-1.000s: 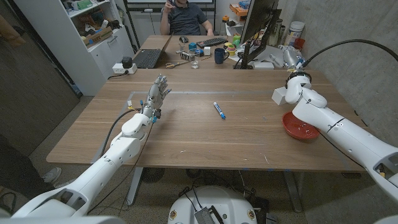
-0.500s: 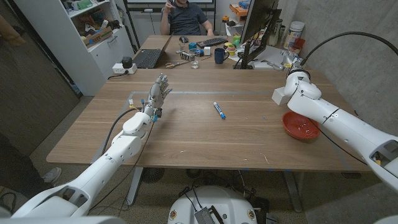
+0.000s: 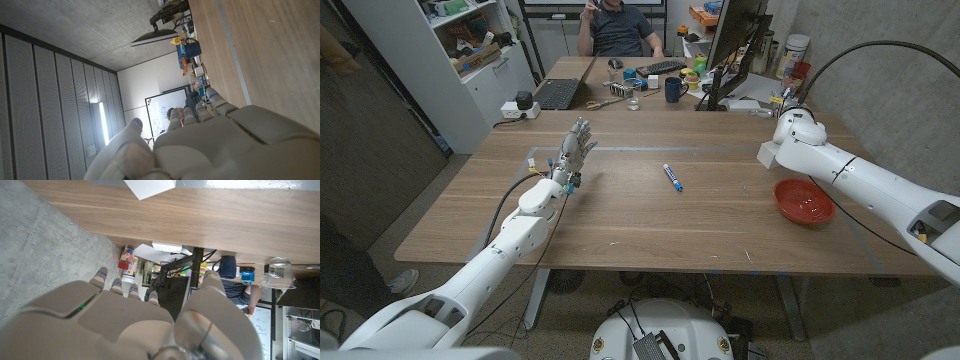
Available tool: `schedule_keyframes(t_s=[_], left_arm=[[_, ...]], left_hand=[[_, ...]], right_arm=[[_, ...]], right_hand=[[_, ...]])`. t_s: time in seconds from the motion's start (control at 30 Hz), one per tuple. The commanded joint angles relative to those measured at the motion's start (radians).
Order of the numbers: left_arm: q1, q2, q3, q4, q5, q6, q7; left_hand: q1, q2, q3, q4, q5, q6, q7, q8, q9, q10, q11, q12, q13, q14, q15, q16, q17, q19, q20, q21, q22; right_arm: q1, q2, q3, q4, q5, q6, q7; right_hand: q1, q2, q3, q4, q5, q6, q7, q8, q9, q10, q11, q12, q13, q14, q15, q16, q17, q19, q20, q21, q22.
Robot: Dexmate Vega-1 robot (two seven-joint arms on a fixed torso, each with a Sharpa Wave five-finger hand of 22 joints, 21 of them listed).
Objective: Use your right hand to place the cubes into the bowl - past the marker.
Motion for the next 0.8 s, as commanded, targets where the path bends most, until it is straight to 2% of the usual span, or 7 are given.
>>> schedule_keyframes(t_s=[0.03,0.2,0.27,0.5,0.8], left_arm=[[-0.016,-0.008,0.001,0.027,-0.003,-0.005,-0.01],[-0.019,-0.006,0.001,0.033,-0.004,-0.006,-0.017],[-0.018,-0.006,-0.001,0.034,-0.005,-0.006,-0.016],[-0.022,-0.004,-0.002,0.041,-0.008,-0.007,-0.024],[-0.027,-0.004,-0.004,0.052,-0.01,-0.01,-0.031]], left_hand=[[-0.003,0.005,-0.003,0.003,0.006,0.002,0.0,0.001,0.004,-0.007,0.008,0.005,0.006,-0.01,0.004,0.006,0.002,-0.002,0.011,-0.004,0.005],[-0.003,0.005,-0.003,0.003,0.006,0.002,0.0,0.001,0.004,-0.007,0.007,0.005,0.006,-0.01,0.005,0.006,0.002,-0.002,0.011,-0.005,0.005],[-0.004,0.004,-0.004,0.003,0.006,0.002,0.0,0.001,0.004,-0.007,0.007,0.005,0.006,-0.01,0.005,0.006,0.002,-0.002,0.011,-0.005,0.005],[-0.004,0.004,-0.005,0.003,0.006,0.002,0.001,0.0,0.004,-0.008,0.007,0.005,0.006,-0.01,0.005,0.006,0.002,-0.001,0.011,-0.005,0.005],[-0.006,0.002,-0.006,0.003,0.006,0.0,0.001,0.0,0.004,-0.008,0.008,0.005,0.006,-0.012,0.005,0.006,0.002,-0.001,0.012,-0.006,0.005]], right_arm=[[0.093,0.005,-0.099,0.053,0.017,-0.047,0.129],[0.135,0.011,-0.143,0.082,0.024,-0.053,0.191],[0.163,0.018,-0.178,0.1,0.014,-0.064,0.226],[0.184,0.026,-0.198,0.123,0.027,-0.052,0.253],[0.274,0.052,-0.284,0.205,0.038,-0.054,0.405]], right_hand=[[0.011,-0.007,-0.002,-0.002,0.009,-0.071,-0.007,0.007,0.003,-0.192,0.009,0.008,0.004,-0.115,0.012,0.006,0.002,-0.043,0.005,-0.004,0.004],[0.023,-0.011,-0.006,-0.007,0.019,-0.049,-0.025,0.021,0.003,-0.196,0.007,0.013,0.004,-0.123,0.018,0.007,0.002,-0.049,0.005,-0.011,0.004],[0.025,-0.011,-0.007,-0.007,0.021,-0.047,-0.027,0.022,0.003,-0.198,0.007,0.013,0.004,-0.127,0.019,0.006,0.002,-0.05,0.005,-0.012,0.004],[0.033,-0.014,-0.009,-0.011,0.027,-0.046,-0.021,0.023,0.003,-0.205,0.003,0.014,0.004,-0.135,0.019,0.006,0.002,-0.054,0.005,-0.016,0.004],[0.045,-0.014,-0.011,-0.015,0.036,-0.044,-0.019,0.026,0.004,-0.203,0.001,0.018,0.004,-0.132,0.013,0.01,0.002,-0.059,0.005,-0.021,0.004]])
